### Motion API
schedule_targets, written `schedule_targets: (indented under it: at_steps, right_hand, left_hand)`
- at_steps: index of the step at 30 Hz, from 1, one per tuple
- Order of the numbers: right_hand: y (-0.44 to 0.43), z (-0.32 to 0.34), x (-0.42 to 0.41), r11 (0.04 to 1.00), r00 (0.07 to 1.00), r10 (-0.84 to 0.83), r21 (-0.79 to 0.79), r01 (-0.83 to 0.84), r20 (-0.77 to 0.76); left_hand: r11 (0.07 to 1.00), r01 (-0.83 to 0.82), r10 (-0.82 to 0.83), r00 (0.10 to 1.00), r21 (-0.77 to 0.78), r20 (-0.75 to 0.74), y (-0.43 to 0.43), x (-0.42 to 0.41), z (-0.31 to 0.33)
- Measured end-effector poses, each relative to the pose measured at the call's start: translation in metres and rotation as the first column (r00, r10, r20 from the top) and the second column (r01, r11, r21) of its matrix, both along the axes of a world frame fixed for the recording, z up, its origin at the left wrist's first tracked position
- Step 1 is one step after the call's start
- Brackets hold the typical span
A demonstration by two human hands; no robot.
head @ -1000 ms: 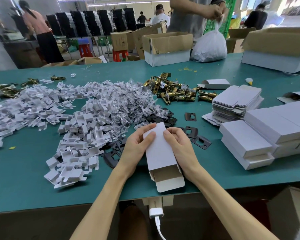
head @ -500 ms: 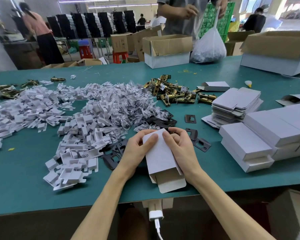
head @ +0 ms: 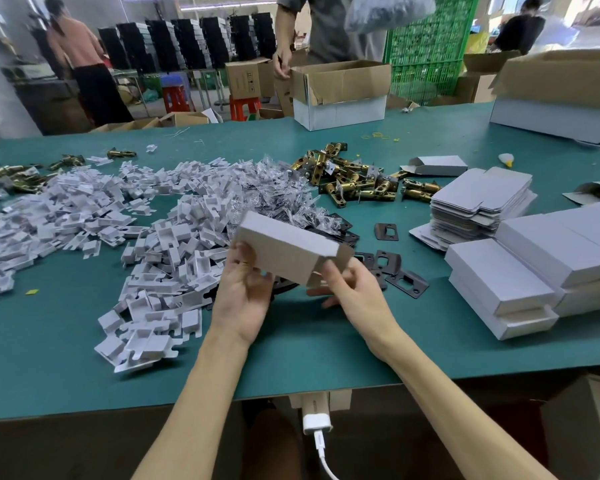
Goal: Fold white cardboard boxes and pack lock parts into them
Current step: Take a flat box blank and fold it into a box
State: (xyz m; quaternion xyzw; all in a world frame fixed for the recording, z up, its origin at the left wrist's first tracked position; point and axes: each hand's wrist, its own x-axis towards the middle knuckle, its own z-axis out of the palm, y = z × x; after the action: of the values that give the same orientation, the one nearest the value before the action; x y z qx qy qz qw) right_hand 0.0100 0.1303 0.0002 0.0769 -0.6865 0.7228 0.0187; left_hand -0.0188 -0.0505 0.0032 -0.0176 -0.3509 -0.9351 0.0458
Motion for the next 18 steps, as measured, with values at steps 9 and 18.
schedule_targets:
  at_steps: [9,18]
  right_hand:
    - [0.012,0.000,-0.008,0.828,0.968,-0.108,-0.518,0.213,0.224]
    - [0.016,0.006,-0.003,0.701,0.960,0.004,-0.685,0.198,0.282]
  left_hand:
    - [0.948,0.116,-0.162,0.977,-0.295,-0.137,0.018,0.012,0.006]
    - [0.964,0.032,-0.073,0.987,-0.265,-0.147,0.020,0.012,0.004]
